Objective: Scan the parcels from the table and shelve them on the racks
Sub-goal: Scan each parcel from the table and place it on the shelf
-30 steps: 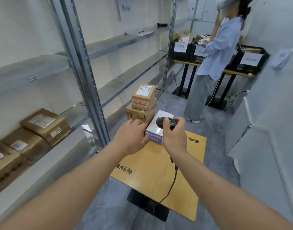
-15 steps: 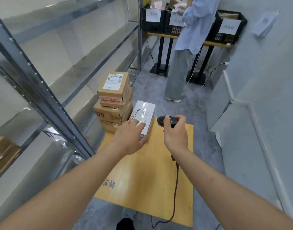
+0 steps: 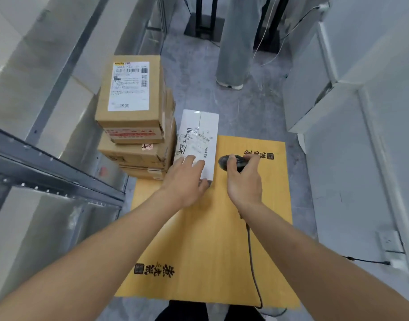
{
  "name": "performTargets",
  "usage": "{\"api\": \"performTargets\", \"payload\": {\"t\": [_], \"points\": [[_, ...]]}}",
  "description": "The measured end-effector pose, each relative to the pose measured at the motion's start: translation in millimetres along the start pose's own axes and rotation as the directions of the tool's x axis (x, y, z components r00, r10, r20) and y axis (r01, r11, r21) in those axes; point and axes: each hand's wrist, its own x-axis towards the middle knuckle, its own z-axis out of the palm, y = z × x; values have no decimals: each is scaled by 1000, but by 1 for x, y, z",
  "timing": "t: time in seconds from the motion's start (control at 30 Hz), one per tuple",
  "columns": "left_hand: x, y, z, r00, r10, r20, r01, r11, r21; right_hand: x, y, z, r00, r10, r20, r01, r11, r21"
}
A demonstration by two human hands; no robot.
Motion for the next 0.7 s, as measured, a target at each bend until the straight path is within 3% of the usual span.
{"api": "performTargets", "payload": {"t": [0.2,0.37,0.7], "points": [[29,-17,27,998,-55,-35,55,998,-15,32,14,31,997,67,-25,-66,998,8],[35,-23,59,990,-141,27,141,990,-16,47,28,45,997,80,0,-80,997,-1],[25,0,68,997,-72,25,74,995,-68,57,49,29,997,72,8,-71,996,-44]]}}
